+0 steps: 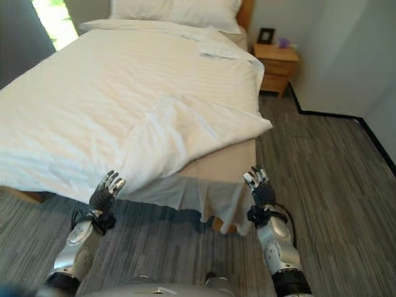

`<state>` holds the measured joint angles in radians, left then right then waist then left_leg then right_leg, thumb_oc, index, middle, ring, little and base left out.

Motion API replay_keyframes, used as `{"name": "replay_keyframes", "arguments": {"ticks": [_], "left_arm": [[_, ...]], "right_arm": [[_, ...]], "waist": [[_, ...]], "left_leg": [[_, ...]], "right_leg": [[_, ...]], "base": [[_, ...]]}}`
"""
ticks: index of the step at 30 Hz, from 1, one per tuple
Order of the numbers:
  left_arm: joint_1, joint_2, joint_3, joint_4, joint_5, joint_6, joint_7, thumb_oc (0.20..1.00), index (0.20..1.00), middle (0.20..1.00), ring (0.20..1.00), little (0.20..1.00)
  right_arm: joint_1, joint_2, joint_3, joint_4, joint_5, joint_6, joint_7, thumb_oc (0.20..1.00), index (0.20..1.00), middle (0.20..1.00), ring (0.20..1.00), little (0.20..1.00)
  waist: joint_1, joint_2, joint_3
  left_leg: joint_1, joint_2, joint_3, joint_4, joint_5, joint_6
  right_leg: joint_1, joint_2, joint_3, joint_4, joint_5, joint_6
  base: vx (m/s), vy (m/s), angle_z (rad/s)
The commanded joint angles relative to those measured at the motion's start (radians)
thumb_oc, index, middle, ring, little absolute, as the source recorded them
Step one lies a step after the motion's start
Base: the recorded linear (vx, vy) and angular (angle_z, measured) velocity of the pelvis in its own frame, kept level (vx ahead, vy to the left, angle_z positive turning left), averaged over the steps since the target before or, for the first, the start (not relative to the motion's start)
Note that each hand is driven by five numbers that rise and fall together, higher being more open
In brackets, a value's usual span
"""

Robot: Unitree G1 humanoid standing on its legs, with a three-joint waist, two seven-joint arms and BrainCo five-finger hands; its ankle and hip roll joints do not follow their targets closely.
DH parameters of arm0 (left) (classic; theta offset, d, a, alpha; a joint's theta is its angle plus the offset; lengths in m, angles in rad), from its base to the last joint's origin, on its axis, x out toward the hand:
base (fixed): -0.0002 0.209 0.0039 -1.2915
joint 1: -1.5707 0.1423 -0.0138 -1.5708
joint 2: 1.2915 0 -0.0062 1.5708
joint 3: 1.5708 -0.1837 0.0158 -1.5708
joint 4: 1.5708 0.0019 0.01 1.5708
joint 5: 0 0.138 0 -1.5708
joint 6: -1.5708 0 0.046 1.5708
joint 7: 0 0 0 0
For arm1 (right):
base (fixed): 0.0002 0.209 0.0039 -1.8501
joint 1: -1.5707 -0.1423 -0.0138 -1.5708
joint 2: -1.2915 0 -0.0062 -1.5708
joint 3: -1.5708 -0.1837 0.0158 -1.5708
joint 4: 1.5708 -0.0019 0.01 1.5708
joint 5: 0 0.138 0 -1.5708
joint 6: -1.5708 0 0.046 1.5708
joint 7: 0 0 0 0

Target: Making the bed.

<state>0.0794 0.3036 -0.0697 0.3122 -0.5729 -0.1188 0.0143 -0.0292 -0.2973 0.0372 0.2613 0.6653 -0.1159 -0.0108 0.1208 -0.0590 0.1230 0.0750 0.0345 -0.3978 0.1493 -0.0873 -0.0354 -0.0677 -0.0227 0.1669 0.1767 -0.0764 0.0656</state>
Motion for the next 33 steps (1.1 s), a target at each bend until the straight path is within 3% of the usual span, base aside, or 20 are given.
{"name": "replay_keyframes", "arguments": {"ticks": [1,4,6,8,12,14,15,16,21,24,27,28,31,33], "left_arm": [[-0.047,0.026,0.027,-0.048,-0.01,-0.031,-0.013,1.0,1.0,1.0,1.0,1.0],[-0.033,0.008,0.036,-0.031,-0.015,-0.023,-0.007,1.0,1.0,1.0,1.0,1.0],[-0.031,-0.011,0.037,-0.018,-0.027,-0.016,-0.007,1.0,1.0,1.0,1.0,1.0],[-0.031,-0.021,0.033,-0.003,-0.026,-0.014,-0.012,1.0,1.0,1.0,1.0,1.0],[-0.035,-0.031,0.002,-0.006,-0.023,-0.004,-0.037,1.0,1.0,1.0,1.0,1.0],[-0.036,-0.031,-0.01,-0.008,-0.017,-0.004,-0.036,1.0,1.0,1.0,1.0,1.0],[-0.044,-0.033,-0.031,-0.007,-0.012,0.002,-0.041,1.0,1.0,1.0,1.0,1.0],[-0.038,-0.02,-0.041,-0.025,0.014,0.009,-0.045,1.0,1.0,1.0,1.0,1.0],[0.011,0.009,-0.016,-0.038,0.041,0.01,-0.063,1.0,1.0,1.0,1.0,1.0],[0.042,0.014,0.04,-0.018,0.028,0.011,-0.048,1.0,1.0,1.0,1.0,1.0],[0.024,0.036,0.045,0.003,0.047,0.002,-0.043,1.0,1.0,1.0,1.0,1.0],[0.02,0.045,0.045,-0.003,0.054,0.001,-0.045,1.0,1.0,1.0,1.0,1.0],[0.013,0.066,0.057,-0.013,0.055,-0.002,-0.045,1.0,1.0,1.0,1.0,1.0],[0.007,0.075,0.058,-0.018,0.048,-0.005,-0.045,1.0,1.0,1.0,1.0,1.0]], "right_arm": [[0.018,-0.008,-0.005,-0.111,0.007,-0.054,0.017,1.0,1.0,1.0,1.0,1.0],[0.037,-0.032,-0.009,-0.115,0.026,-0.05,0.024,1.0,1.0,1.0,1.0,1.0],[0.049,-0.053,-0.015,-0.125,0.018,-0.041,0.023,1.0,1.0,1.0,1.0,1.0],[0.07,-0.077,-0.034,-0.127,-0.002,-0.028,0.015,1.0,1.0,1.0,1.0,1.0],[0.166,-0.044,-0.109,-0.126,0.0,-0.029,-0.005,1.0,1.0,1.0,1.0,1.0],[0.18,-0.029,-0.112,-0.124,0.014,-0.032,-0.005,1.0,1.0,1.0,1.0,1.0],[0.207,-0.005,-0.124,-0.121,0.037,-0.034,-0.008,1.0,1.0,1.0,1.0,1.0],[0.224,0.031,-0.101,-0.114,0.049,-0.028,0.003,1.0,1.0,1.0,1.0,1.0],[0.211,0.032,-0.061,-0.111,0.01,-0.003,0.042,1.0,1.0,1.0,1.0,1.0],[0.184,0.031,-0.041,-0.122,-0.02,0.003,0.055,1.0,1.0,1.0,1.0,1.0],[0.188,0.037,-0.054,-0.131,-0.024,-0.005,0.053,1.0,1.0,1.0,1.0,1.0],[0.193,0.039,-0.062,-0.132,-0.03,-0.006,0.055,1.0,1.0,1.0,1.0,1.0],[0.2,0.042,-0.077,-0.135,-0.069,-0.013,0.045,1.0,1.0,1.0,1.0,1.0],[0.194,0.046,-0.082,-0.126,-0.066,-0.017,0.039,1.0,1.0,1.0,1.0,1.0]], "waist": [[0.0,-0.029,-0.031],[-0.005,-0.019,0.004],[-0.013,-0.026,0.036],[-0.046,-0.053,0.04],[-0.118,-0.064,-0.001],[-0.128,-0.057,-0.003],[-0.149,-0.037,-0.015],[-0.16,-0.016,-0.054],[-0.143,-0.013,-0.048],[-0.12,-0.015,-0.011],[-0.136,-0.015,0.016],[-0.139,-0.011,0.018],[-0.136,-0.002,0.018],[-0.14,-0.003,0.01]], "left_leg": [[-0.135,-0.019,-0.033,-0.142,0.185,-0.054],[-0.179,0.02,-0.029,-0.153,0.267,-0.095],[-0.234,0.017,0.061,-0.132,0.283,-0.074],[-0.233,0.032,0.269,-0.011,0.225,-0.046],[-0.108,0.064,0.485,0.084,0.143,-0.042],[-0.079,0.064,0.496,0.047,0.134,-0.044],[-0.045,0.063,0.53,-0.062,0.133,-0.041],[0.025,0.032,0.505,-0.223,0.109,-0.02],[0.033,0.016,0.501,-0.226,0.099,-0.005],[0.02,0.015,0.513,-0.204,0.08,0.014],[0.001,0.019,0.485,-0.174,0.071,0.018],[-0.004,0.027,0.476,-0.167,0.069,0.015],[-0.001,0.077,0.45,-0.162,0.062,-0.009],[0.016,0.11,0.439,-0.171,0.054,-0.033]], "right_leg": [[0.198,-0.077,-0.04,-0.166,0.013,0.058],[0.215,-0.031,-0.071,-0.193,0.017,0.02],[0.205,-0.033,-0.106,-0.173,0.018,0.013],[0.178,-0.059,-0.154,-0.164,0.043,0.013],[0.165,-0.097,-0.284,-0.192,0.077,0.013],[0.165,-0.098,-0.302,-0.189,0.078,0.02],[0.164,-0.09,-0.329,-0.201,0.087,0.032],[0.167,-0.087,-0.329,-0.225,0.098,0.049],[0.164,-0.102,-0.308,-0.227,0.11,0.059],[0.09,-0.116,-0.288,-0.107,0.105,0.077],[0.038,-0.103,-0.198,-0.019,0.103,0.098],[0.029,-0.121,-0.174,-0.008,0.112,0.102],[0.033,-0.248,-0.168,-0.03,0.194,0.101],[0.027,-0.313,-0.158,-0.095,0.246,0.122]], "base": [[-0.19,-0.392,0.35],[-0.22,-0.315,0.59],[-0.26,-0.209,0.51],[-0.26,-0.149,0.6],[-0.16,-0.057,0.99],[-0.04,0.052,1.16],[0.01,0.218,1.1],[0.03,0.285,1.28],[-0.01,0.135,-0.24],[-0.11,0.11,-0.34],[-0.04,-0.013,-0.12],[0.02,-0.135,0.1],[0.08,-0.252,0.44],[0.18,-0.33,0.16]]}}
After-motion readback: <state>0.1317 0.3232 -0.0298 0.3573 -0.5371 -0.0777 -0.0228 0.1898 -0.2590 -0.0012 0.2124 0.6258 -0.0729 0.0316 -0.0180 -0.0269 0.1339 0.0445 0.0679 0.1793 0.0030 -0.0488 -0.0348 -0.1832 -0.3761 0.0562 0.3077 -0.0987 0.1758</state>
